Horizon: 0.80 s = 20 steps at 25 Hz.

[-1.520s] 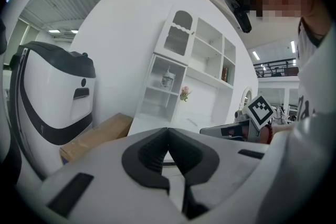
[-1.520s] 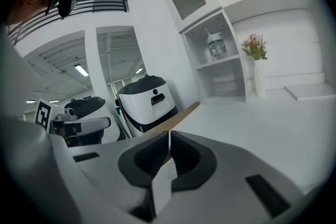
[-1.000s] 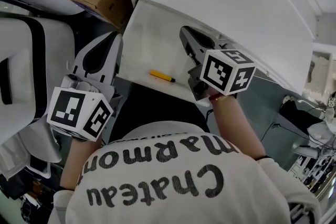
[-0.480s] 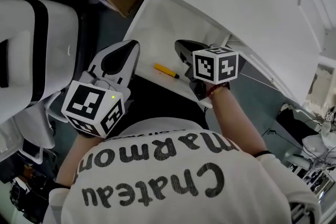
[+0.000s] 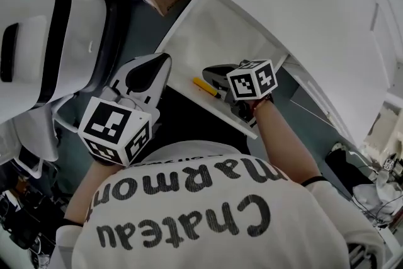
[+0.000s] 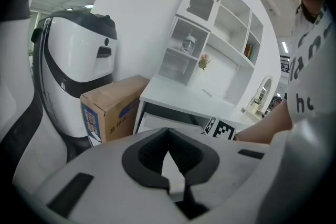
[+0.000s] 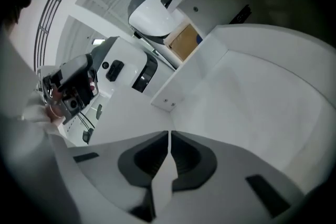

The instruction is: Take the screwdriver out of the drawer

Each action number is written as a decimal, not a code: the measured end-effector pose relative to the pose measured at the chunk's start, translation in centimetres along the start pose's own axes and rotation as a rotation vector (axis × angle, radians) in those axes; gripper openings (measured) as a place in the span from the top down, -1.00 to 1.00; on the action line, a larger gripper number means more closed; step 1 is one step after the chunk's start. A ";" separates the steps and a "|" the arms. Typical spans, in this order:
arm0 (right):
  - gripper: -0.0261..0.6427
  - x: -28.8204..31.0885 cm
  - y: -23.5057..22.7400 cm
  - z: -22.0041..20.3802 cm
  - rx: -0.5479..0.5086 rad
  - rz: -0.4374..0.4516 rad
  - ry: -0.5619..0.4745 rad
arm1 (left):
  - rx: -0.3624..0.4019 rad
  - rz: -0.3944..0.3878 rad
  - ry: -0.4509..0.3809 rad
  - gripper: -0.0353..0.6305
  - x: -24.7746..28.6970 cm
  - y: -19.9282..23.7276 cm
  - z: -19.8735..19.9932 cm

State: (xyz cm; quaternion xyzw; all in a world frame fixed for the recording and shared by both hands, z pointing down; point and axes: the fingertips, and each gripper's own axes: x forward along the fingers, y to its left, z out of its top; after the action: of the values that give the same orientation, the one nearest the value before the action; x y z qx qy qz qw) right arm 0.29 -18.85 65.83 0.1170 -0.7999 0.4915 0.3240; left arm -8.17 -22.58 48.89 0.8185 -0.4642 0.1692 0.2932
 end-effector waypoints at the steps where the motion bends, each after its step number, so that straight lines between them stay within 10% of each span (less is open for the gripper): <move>1: 0.83 0.4 -0.1 -0.4 -0.017 -0.001 0.029 | -0.006 0.012 -0.004 0.82 -0.2 0.3 0.0; 7: 0.79 2.2 -1.5 -3.0 -0.099 -0.015 0.180 | -0.037 0.061 -0.022 0.82 -0.7 1.7 -0.2; 10: 0.41 3.0 -2.0 -4.6 -0.109 -0.009 0.269 | -0.046 0.074 -0.024 0.82 -0.9 2.1 -0.4; 20: 0.50 4.0 -3.3 -6.7 -0.155 -0.022 0.391 | -0.062 0.099 -0.019 0.82 -1.3 2.6 -0.9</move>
State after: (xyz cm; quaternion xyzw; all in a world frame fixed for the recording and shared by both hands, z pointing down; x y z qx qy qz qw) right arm 1.64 -14.20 72.77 0.0029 -0.7558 0.4382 0.4865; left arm -11.08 -22.18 49.70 0.7865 -0.5119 0.1613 0.3054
